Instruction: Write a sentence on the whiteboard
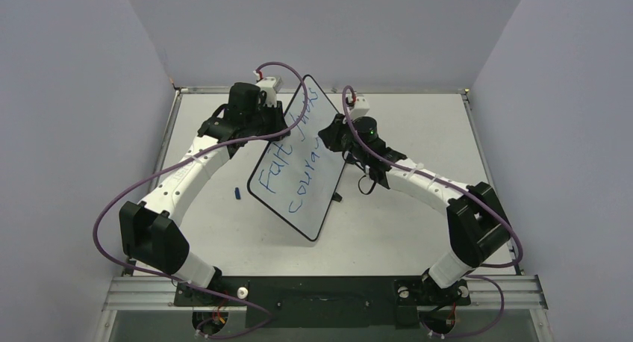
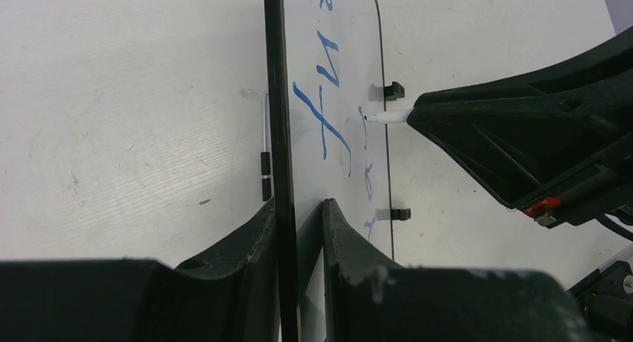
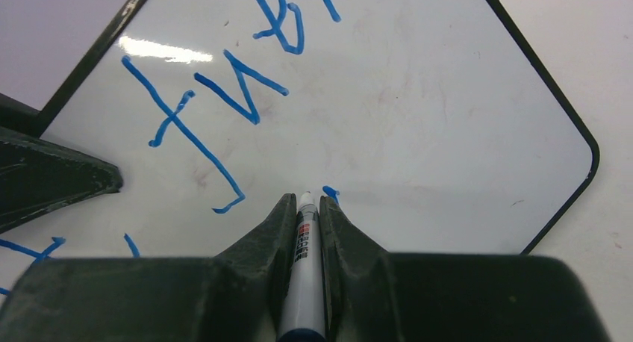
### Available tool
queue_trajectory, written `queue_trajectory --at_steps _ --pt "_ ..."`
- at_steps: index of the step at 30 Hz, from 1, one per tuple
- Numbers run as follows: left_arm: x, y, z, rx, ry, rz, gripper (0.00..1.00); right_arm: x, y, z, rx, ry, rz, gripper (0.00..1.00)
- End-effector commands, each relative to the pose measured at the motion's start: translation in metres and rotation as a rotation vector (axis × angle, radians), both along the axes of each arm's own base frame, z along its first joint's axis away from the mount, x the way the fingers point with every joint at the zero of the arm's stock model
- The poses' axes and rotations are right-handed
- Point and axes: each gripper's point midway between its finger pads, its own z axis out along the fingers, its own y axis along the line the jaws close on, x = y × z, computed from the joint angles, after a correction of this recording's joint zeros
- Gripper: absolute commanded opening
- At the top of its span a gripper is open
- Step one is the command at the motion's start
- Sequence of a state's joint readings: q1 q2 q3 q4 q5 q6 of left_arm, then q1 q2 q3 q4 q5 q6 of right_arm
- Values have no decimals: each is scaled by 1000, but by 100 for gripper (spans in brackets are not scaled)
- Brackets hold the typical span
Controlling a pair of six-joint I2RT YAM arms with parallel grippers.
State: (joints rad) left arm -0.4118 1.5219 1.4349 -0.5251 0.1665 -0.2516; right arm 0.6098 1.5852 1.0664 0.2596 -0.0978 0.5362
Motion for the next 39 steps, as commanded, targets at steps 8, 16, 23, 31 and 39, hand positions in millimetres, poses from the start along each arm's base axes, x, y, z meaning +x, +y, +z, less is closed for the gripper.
queue_trajectory --at_steps 8,16,23,31,39 --pt "17 17 37 70 -178 27 0 14 0 7 13 -27 -12 0" --pt "18 17 36 70 -177 28 0 10 4 9 28 -29 10 0" --pt "17 17 37 69 -179 28 0 1 9 6 35 -20 30 0" --pt "17 17 38 69 -180 28 0 -12 15 -8 29 0 52 0" --pt "17 17 37 69 -179 28 0 -22 16 -16 23 15 60 0"
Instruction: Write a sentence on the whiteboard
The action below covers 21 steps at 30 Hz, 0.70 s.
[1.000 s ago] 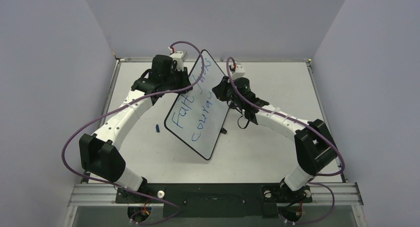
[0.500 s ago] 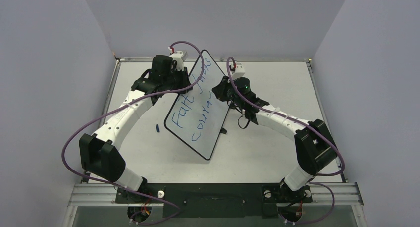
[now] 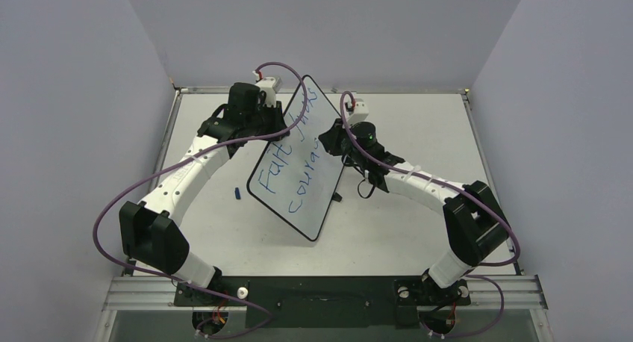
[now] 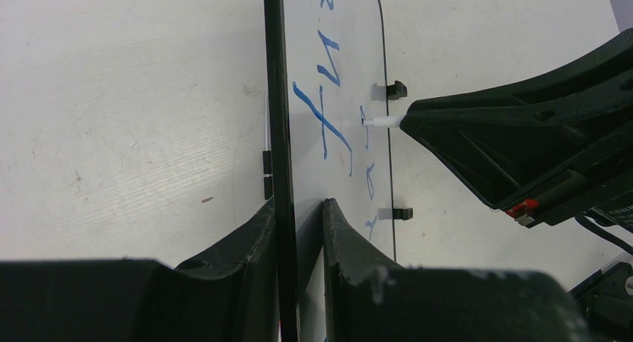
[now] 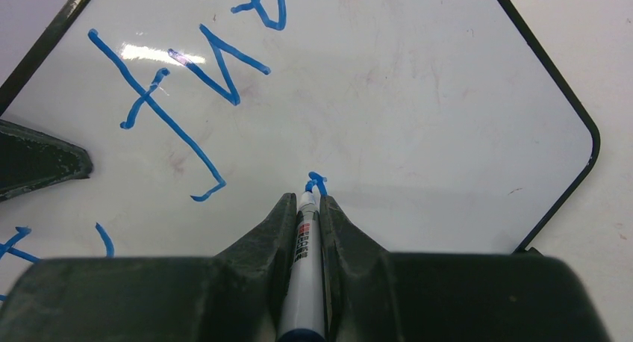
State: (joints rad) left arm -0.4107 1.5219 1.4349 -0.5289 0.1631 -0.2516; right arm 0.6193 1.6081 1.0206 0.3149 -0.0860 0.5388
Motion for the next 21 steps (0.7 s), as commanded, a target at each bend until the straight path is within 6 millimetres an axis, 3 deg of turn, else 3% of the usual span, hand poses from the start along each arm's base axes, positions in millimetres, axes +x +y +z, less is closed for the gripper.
queue_trajectory --at_steps 1,21 --pt "17 16 39 66 -183 24 0 -21 13 1 28 9 61 0" --pt "17 16 39 63 -183 23 0 -25 4 -2 11 7 40 0"
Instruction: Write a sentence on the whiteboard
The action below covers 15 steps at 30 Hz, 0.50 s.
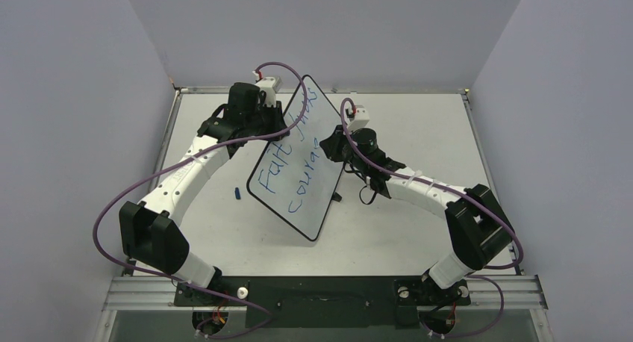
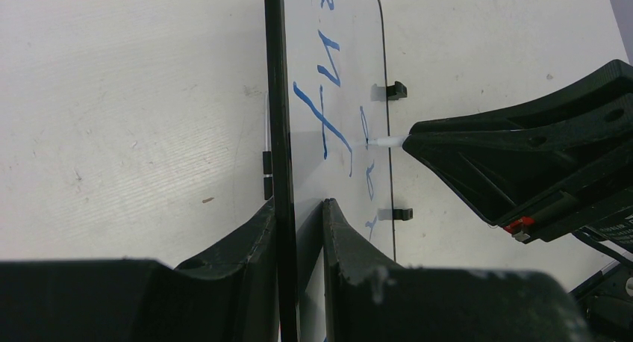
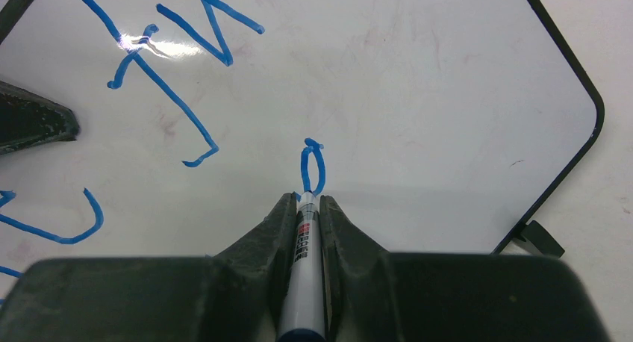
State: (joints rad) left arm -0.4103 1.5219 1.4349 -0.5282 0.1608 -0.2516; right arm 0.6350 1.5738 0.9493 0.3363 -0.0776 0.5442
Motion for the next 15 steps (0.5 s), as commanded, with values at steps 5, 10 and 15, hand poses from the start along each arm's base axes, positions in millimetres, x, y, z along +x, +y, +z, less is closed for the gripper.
queue_trajectory --at_steps 5,10,15 --pt "17 15 39 62 -184 21 0 -8 0 22 -2 -33 16 0" --pt "17 15 39 62 -183 21 0 -8 -9 44 3 -77 -7 0" --pt "17 15 39 63 -184 20 0 -3 -12 60 14 -104 -22 0"
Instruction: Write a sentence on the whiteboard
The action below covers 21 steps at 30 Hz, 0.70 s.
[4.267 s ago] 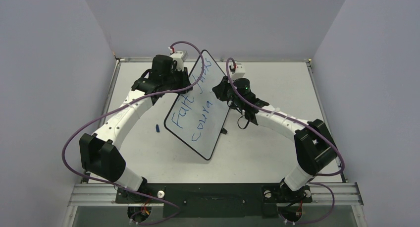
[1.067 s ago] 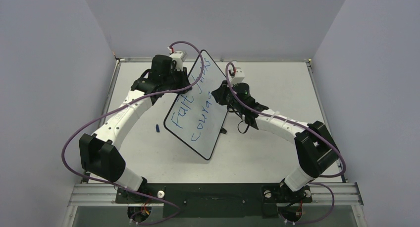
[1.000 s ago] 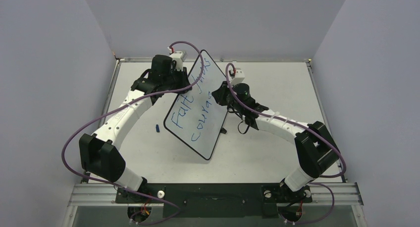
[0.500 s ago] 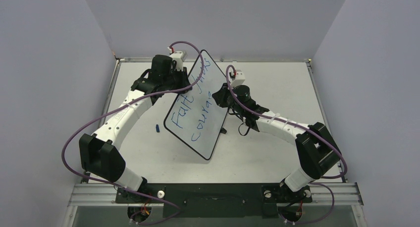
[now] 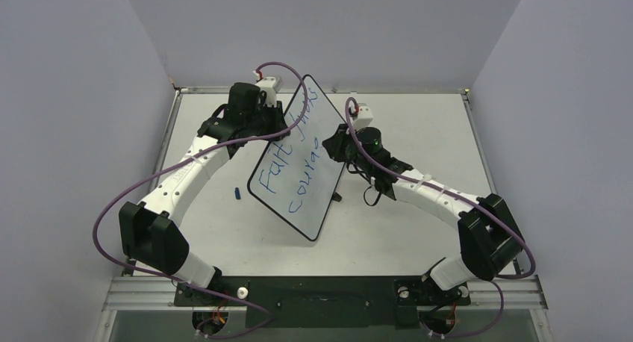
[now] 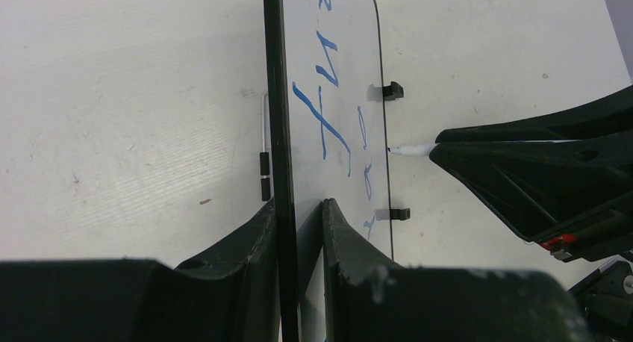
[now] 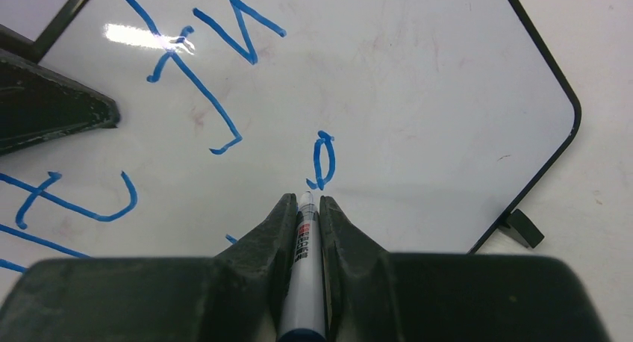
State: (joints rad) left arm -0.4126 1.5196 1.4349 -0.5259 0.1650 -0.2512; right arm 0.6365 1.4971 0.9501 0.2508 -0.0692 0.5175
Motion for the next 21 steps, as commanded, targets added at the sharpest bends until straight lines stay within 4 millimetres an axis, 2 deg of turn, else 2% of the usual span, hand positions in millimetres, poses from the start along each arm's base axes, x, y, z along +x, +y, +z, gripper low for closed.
queue_trajectory --at_steps 1,7,21 --pt "18 17 38 66 -180 28 0 10 -2 47 43 -99 -24 0" --pt "17 17 38 65 -180 27 0 23 -2 53 48 -106 -39 0" --pt "18 16 37 65 -177 26 0 36 8 37 46 -76 -29 0"
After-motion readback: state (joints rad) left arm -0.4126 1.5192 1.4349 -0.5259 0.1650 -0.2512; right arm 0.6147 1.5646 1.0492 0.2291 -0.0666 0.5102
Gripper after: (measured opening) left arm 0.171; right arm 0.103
